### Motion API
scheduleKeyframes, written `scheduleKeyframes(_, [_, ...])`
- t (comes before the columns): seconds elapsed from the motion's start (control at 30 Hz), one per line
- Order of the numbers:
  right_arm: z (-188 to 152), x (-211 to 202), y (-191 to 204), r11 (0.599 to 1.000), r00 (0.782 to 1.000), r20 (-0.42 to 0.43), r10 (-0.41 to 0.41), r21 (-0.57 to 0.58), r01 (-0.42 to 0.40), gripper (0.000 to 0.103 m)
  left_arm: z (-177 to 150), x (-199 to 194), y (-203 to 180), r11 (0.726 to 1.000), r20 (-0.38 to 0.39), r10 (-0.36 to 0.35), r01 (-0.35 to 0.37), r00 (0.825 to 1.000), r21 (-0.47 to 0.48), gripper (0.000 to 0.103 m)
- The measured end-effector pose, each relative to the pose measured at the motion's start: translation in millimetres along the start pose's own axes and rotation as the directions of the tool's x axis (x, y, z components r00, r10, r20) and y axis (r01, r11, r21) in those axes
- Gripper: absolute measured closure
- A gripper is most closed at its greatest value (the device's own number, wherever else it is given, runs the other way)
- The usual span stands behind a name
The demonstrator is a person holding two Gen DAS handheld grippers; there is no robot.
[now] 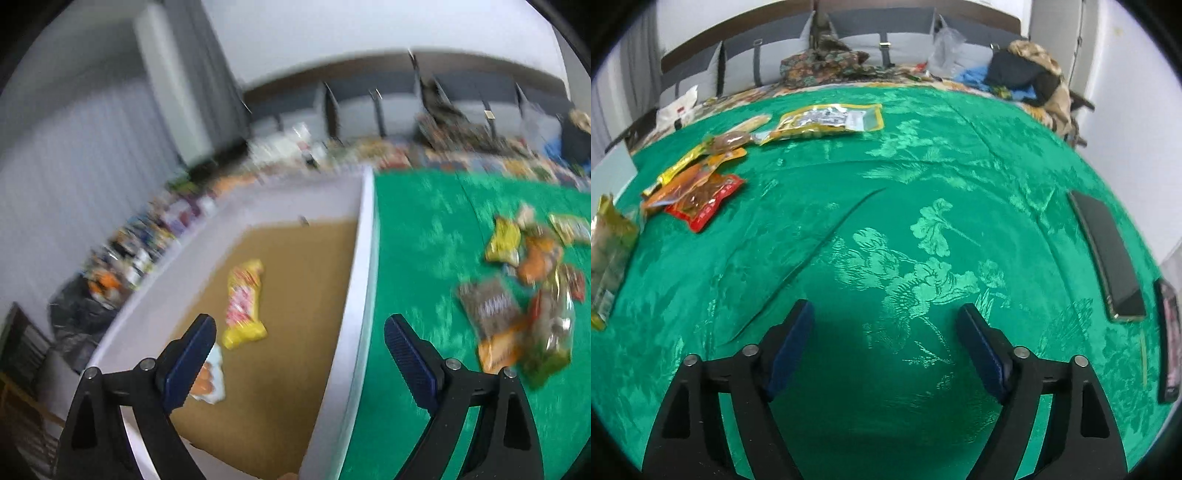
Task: Organize snacks
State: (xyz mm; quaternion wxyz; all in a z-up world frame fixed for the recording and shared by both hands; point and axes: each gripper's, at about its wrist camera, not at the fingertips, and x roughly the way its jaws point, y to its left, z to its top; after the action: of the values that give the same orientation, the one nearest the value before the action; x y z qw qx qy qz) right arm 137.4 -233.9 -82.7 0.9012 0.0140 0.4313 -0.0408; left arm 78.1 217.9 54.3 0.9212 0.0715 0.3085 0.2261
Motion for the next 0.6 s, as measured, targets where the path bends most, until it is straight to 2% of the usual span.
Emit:
scheduleKeyframes(0.03, [-2.3,-1.1,-1.6,1.0,1.0,0.0,0.001,0.005,-0.001,0.018,1.5,-3.6,-2.7,1.0,0.017,0.005,-0.005,1.0,-0.004,0.01])
scheduleKeyframes(0.1, [-4.2,-2.4,-0.3,1.0,1.0,0.0,-0.006,0.0,0.006,0.018,-0.2,-26.5,-16.2,1.0,0.098,-0.013,0.016,0.995,-0.027,0.003])
scheduleKeyframes(0.13, [-4.8,-2.6,-0.5,1.0,1.0,0.0,-0.006,0.001,0.006,0.018,-3.1,-37.8,-28.8,0.997,0.122,-0.069,0.073,0.99,-0.032,0.001])
scheduleKeyframes(0.2, [-4.8,-3.3,-0.3,1.0,1.0,0.0,-0.007,-0.001,0.007,0.018,-8.5,-42.0,-44.9,0.989,0.108,-0.14,0.144,0.984,-0.024,0.001])
scheduleKeyframes(0.23, [-4.7,-3.0,-0.3,1.0,1.0,0.0,-0.008,-0.001,0.008,0.018,-16.6,-37.5,-64.7,0.973,0.05,-0.232,0.232,0.971,-0.005,0.001])
scheduleKeyframes(0.27, [-4.6,-2.9,-0.2,1.0,1.0,0.0,-0.008,0.0,0.008,0.018,-21.1,-33.5,-72.8,0.965,0.019,-0.263,0.263,0.965,0.0,0.001])
scheduleKeyframes(0.3, [-4.8,-3.2,-0.5,1.0,1.0,0.0,-0.006,0.0,0.006,0.017,-32.1,-23.9,-89.0,0.946,-0.048,-0.324,0.325,0.945,0.008,0.001])
scheduleKeyframes(0.33, [-4.7,-3.2,-0.2,1.0,1.0,0.0,-0.007,0.0,0.007,0.017,-37.6,-19.6,-95.8,0.936,-0.074,-0.35,0.352,0.934,0.011,0.001])
scheduleKeyframes(0.37, [-4.7,-3.2,-0.4,1.0,1.0,0.0,-0.007,0.0,0.007,0.017,-50.7,-10.5,-109.5,0.912,-0.13,-0.404,0.41,0.905,0.021,0.001])
scheduleKeyframes(0.47, [-4.8,-3.3,-0.4,1.0,1.0,0.0,-0.007,0.0,0.007,0.017,-84.2,6.8,-142.9,0.873,-0.254,-0.448,0.481,0.857,0.085,0.001])
scheduleKeyframes(0.6, [-4.7,-3.3,-0.5,1.0,1.0,0.0,-0.007,0.0,0.007,0.017,-90.6,11.6,-160.4,0.848,-0.294,-0.453,0.509,0.841,0.147,0.001])
